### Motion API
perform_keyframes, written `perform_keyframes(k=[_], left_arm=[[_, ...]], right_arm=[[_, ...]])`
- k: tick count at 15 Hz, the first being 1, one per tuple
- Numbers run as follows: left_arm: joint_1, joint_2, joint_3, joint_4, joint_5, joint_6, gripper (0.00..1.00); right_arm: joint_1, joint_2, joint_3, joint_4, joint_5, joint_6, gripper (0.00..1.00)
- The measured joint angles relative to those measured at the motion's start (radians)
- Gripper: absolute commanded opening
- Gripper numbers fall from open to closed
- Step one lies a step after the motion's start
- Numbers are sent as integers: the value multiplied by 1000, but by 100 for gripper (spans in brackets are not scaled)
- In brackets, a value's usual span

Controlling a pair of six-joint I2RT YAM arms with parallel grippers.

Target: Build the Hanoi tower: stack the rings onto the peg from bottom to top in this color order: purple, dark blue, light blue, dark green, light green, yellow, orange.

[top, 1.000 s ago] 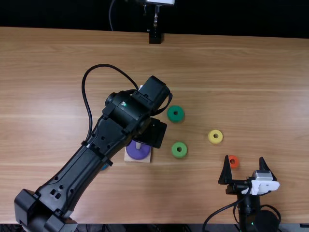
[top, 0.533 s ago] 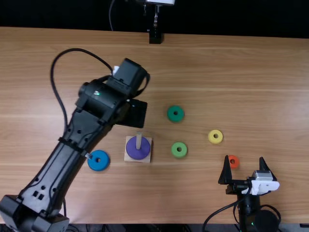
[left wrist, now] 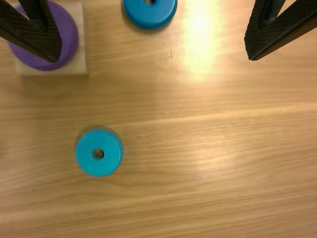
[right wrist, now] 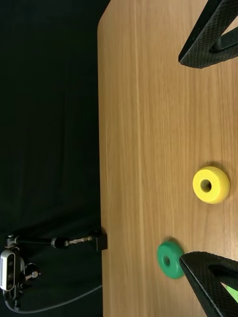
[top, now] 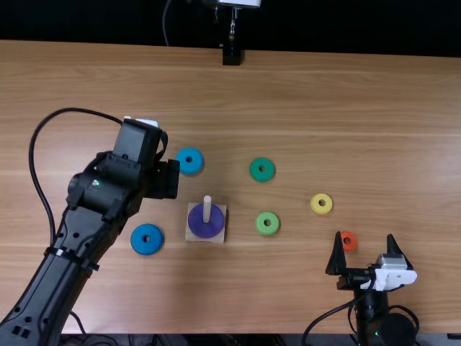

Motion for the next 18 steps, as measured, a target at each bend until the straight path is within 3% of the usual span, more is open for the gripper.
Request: perform_keyframes(k=[1, 4, 6, 8, 12, 18], left_arm=[[0, -23, -80, 50, 22, 12, 100], [23, -103, -283, 127, 123, 34, 100], [43, -109, -358, 137, 146, 58, 100], [44, -112, -402, 137, 143, 132, 100], [44, -115, -444, 144, 100, 254, 100], [2, -99, -474, 242, 97, 277, 100]], right_arm=[[0, 0, 0, 0, 0, 0, 100], [0, 0, 0, 0, 0, 0, 100], [0, 0, 0, 0, 0, 0, 100], [0, 0, 0, 0, 0, 0, 100], [0, 0, 0, -1, 0, 0, 100], [0, 0, 0, 0, 0, 0, 100]])
